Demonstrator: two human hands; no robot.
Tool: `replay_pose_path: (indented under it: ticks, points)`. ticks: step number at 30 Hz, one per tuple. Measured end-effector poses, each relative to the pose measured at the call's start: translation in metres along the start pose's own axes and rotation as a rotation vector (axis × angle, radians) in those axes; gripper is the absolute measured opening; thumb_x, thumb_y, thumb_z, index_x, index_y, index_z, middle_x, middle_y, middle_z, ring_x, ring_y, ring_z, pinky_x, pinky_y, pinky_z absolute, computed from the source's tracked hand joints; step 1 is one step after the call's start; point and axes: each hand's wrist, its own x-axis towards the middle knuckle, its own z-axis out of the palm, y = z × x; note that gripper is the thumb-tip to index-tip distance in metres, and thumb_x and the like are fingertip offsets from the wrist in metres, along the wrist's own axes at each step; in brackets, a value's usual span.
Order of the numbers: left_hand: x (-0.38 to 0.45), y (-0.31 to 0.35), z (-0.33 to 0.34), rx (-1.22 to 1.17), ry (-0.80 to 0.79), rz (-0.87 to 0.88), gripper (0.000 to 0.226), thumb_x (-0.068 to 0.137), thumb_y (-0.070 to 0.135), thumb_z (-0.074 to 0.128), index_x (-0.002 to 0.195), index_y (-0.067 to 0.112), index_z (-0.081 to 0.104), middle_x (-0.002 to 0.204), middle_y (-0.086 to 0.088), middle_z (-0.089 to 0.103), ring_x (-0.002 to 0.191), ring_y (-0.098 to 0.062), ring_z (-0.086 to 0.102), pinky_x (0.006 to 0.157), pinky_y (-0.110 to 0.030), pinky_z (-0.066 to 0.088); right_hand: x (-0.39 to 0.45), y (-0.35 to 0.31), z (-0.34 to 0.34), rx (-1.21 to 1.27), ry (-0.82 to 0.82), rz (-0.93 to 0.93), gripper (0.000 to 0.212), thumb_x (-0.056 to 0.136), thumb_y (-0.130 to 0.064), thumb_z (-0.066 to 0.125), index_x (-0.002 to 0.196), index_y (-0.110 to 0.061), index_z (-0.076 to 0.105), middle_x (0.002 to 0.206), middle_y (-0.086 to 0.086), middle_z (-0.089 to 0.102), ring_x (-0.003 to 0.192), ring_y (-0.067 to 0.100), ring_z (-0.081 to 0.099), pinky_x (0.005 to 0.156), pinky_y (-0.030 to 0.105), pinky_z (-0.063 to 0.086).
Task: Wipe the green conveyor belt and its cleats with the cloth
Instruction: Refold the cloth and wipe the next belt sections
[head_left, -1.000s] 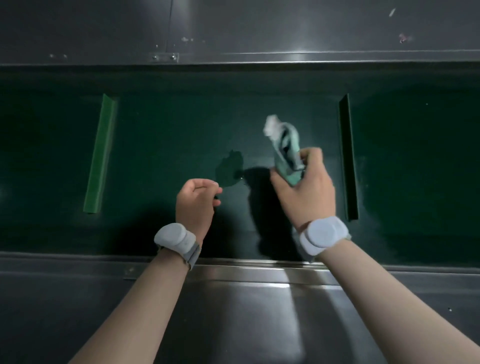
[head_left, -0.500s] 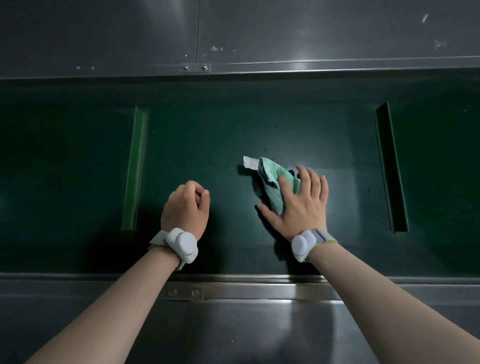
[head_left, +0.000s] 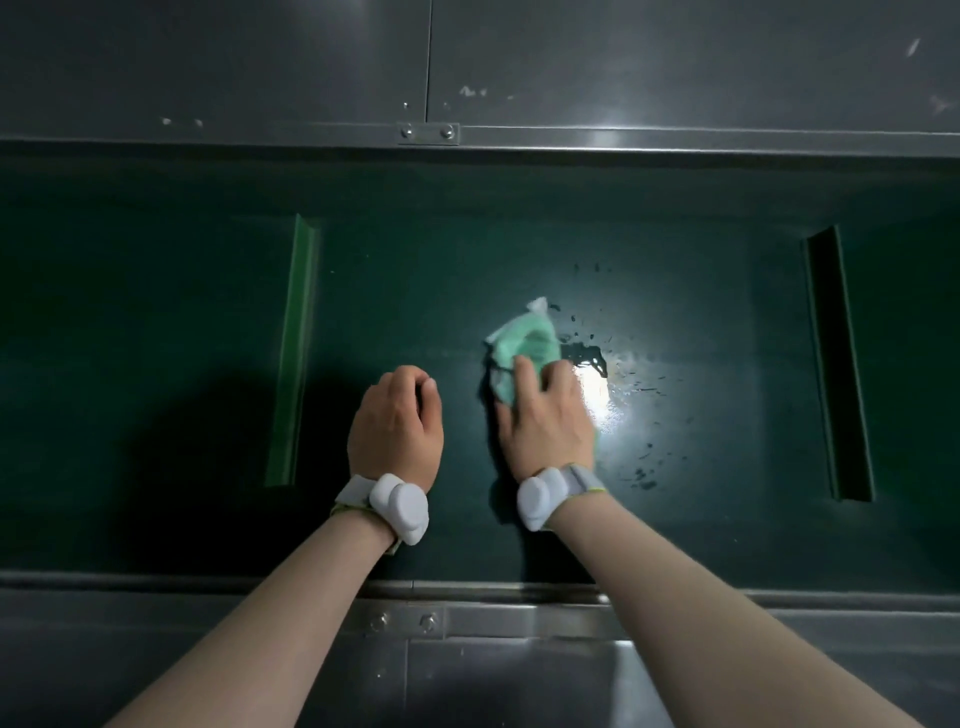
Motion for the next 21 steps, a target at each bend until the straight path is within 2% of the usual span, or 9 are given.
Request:
replay_pose_path:
  ticks: [2, 4, 6, 7, 11, 13, 16, 19, 21]
  points:
    - [0.002, -0.003, 0.006, 0.017, 0.029, -0.017, 0.016, 0.104, 0.025, 0.047, 0.112, 0.016, 0.057, 0.099, -0.006, 0.066, 0.086, -0.032, 0.061, 0.070, -0.043, 0.051, -0.004, -0.022, 0.007, -0.005, -0.012, -0.101, 0.046, 0.088, -0.044, 0.065, 0.125, -0.019, 0.056, 0.104, 0.013, 0.047, 0.083, 0.032, 0.050, 0.050, 0.034, 0.045]
    - [0.003, -0.004, 0.012, 0.057, 0.014, -0.034, 0.032, 0.103, 0.021, 0.050, 0.134, 0.014, 0.053, 0.112, -0.010, 0.068, 0.093, -0.032, 0.062, 0.072, -0.044, 0.053, -0.004, -0.024, 0.006, -0.002, -0.023, -0.209, 0.042, 0.089, -0.038, 0.066, 0.124, -0.017, 0.058, 0.102, 0.013, 0.048, 0.079, 0.031, 0.048, 0.046, 0.032, 0.043]
    - [0.003, -0.005, 0.014, 0.102, -0.040, -0.004, 0.043, 0.103, 0.020, 0.052, 0.145, 0.012, 0.049, 0.110, -0.014, 0.068, 0.091, -0.035, 0.062, 0.070, -0.045, 0.054, 0.000, -0.002, -0.002, 0.002, -0.034, -0.300, 0.043, 0.085, -0.026, 0.073, 0.124, -0.016, 0.058, 0.101, 0.014, 0.048, 0.077, 0.033, 0.051, 0.046, 0.034, 0.046]
    - [0.003, -0.006, 0.014, 0.120, -0.069, 0.012, 0.043, 0.103, 0.020, 0.052, 0.145, 0.012, 0.051, 0.104, -0.014, 0.067, 0.087, -0.036, 0.062, 0.067, -0.045, 0.054, 0.007, 0.017, -0.009, 0.005, -0.032, -0.278, 0.046, 0.082, -0.022, 0.075, 0.124, -0.016, 0.057, 0.101, 0.015, 0.049, 0.076, 0.034, 0.053, 0.047, 0.034, 0.047]
    - [0.010, -0.008, 0.010, 0.128, -0.125, 0.020, 0.041, 0.099, 0.016, 0.057, 0.139, 0.013, 0.062, 0.088, -0.007, 0.065, 0.081, -0.032, 0.062, 0.055, -0.039, 0.052, 0.040, 0.104, -0.042, 0.016, 0.077, 0.217, 0.042, 0.087, -0.031, 0.068, 0.125, -0.022, 0.051, 0.107, 0.013, 0.046, 0.085, 0.037, 0.057, 0.058, 0.038, 0.049]
    - [0.012, -0.005, 0.007, 0.134, -0.141, 0.020, 0.041, 0.097, 0.015, 0.058, 0.138, 0.012, 0.063, 0.088, -0.007, 0.066, 0.082, -0.032, 0.062, 0.054, -0.040, 0.051, 0.049, 0.115, -0.045, -0.014, 0.089, 0.294, 0.041, 0.088, -0.031, 0.064, 0.124, -0.022, 0.047, 0.109, 0.014, 0.044, 0.090, 0.037, 0.054, 0.060, 0.039, 0.048]
    - [0.012, -0.003, 0.006, 0.127, -0.154, 0.014, 0.041, 0.096, 0.014, 0.059, 0.138, 0.012, 0.064, 0.086, -0.008, 0.065, 0.080, -0.033, 0.062, 0.053, -0.041, 0.052, 0.047, 0.076, -0.034, -0.011, 0.071, 0.217, 0.040, 0.088, -0.028, 0.065, 0.124, -0.018, 0.050, 0.112, 0.016, 0.046, 0.094, 0.037, 0.053, 0.062, 0.035, 0.043]
    - [0.011, -0.002, 0.006, 0.127, -0.162, -0.001, 0.043, 0.095, 0.013, 0.061, 0.138, 0.011, 0.064, 0.087, -0.010, 0.065, 0.081, -0.036, 0.061, 0.055, -0.042, 0.052, 0.028, 0.008, -0.013, 0.047, -0.045, 0.050, 0.040, 0.091, -0.030, 0.065, 0.127, -0.017, 0.056, 0.115, 0.016, 0.049, 0.097, 0.037, 0.053, 0.065, 0.039, 0.051]
    - [0.012, -0.003, 0.005, 0.111, -0.174, -0.025, 0.043, 0.095, 0.016, 0.063, 0.139, 0.013, 0.063, 0.092, -0.012, 0.067, 0.086, -0.038, 0.062, 0.061, -0.043, 0.053, 0.012, -0.029, -0.001, 0.078, -0.069, -0.088, 0.036, 0.090, -0.029, 0.067, 0.122, -0.015, 0.061, 0.108, 0.016, 0.053, 0.088, 0.036, 0.054, 0.057, 0.038, 0.049]
